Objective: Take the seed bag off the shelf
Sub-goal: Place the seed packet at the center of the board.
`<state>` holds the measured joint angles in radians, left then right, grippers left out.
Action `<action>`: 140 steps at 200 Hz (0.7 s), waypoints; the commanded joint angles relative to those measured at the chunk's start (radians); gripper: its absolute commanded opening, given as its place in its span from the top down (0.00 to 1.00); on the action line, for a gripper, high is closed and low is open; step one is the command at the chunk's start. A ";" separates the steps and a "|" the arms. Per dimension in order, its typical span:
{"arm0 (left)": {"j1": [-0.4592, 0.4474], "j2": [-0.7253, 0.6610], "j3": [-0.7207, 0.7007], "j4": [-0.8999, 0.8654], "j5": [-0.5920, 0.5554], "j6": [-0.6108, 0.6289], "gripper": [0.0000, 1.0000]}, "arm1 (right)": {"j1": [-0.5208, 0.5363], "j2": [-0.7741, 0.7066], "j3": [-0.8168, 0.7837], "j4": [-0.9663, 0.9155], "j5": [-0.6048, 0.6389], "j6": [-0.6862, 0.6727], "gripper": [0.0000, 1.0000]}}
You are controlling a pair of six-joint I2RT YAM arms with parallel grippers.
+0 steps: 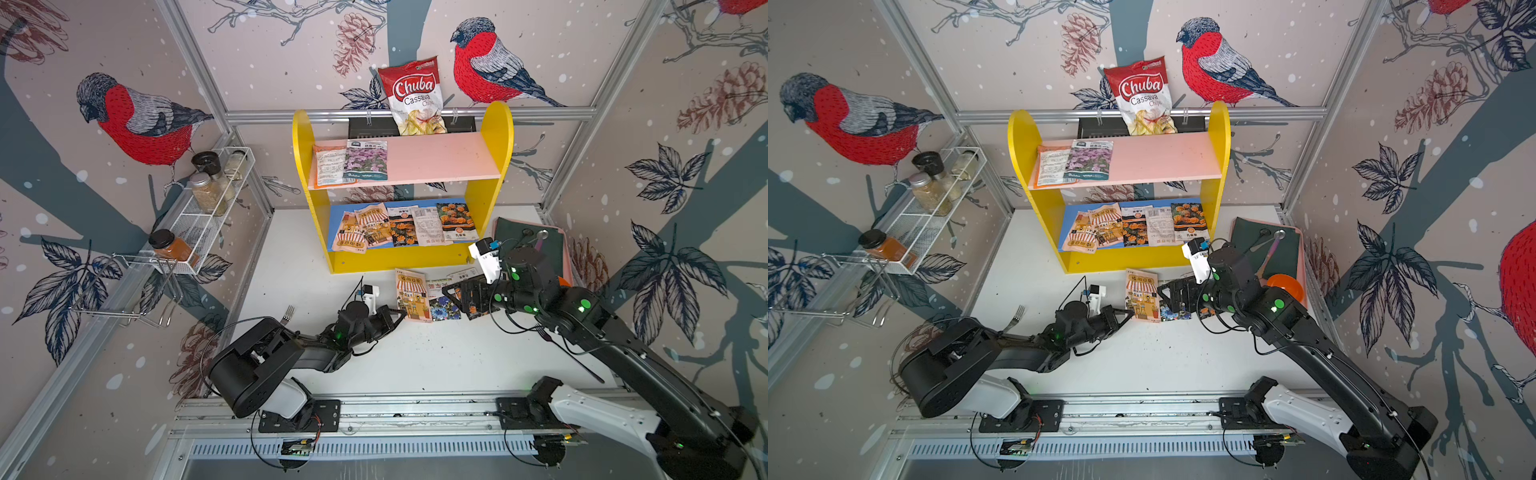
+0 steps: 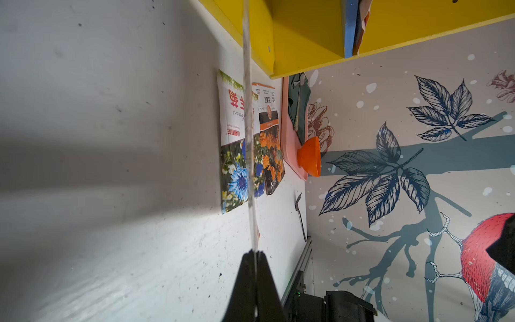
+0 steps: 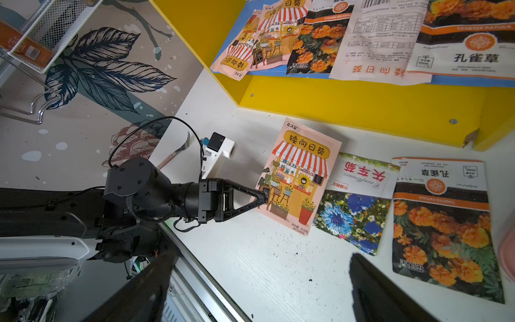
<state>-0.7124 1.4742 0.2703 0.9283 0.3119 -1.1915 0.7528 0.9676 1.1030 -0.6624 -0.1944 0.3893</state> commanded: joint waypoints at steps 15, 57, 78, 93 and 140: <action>-0.004 0.021 0.027 -0.073 -0.020 0.045 1.00 | 0.006 -0.006 -0.006 0.006 0.015 -0.005 0.00; -0.010 0.034 0.076 -0.186 -0.055 0.082 1.00 | 0.010 -0.006 -0.012 0.007 0.016 -0.004 0.00; -0.012 0.031 0.101 -0.246 -0.069 0.097 1.00 | 0.010 -0.007 -0.017 0.009 0.017 -0.005 0.00; -0.014 0.031 0.124 -0.294 -0.072 0.110 1.00 | 0.011 -0.008 -0.019 0.010 0.019 -0.005 0.00; -0.023 0.014 0.170 -0.434 -0.098 0.137 0.80 | 0.011 -0.009 -0.022 0.013 0.021 -0.004 0.00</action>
<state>-0.7307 1.5009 0.4210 0.5903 0.2359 -1.0916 0.7605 0.9623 1.0813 -0.6609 -0.1841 0.3897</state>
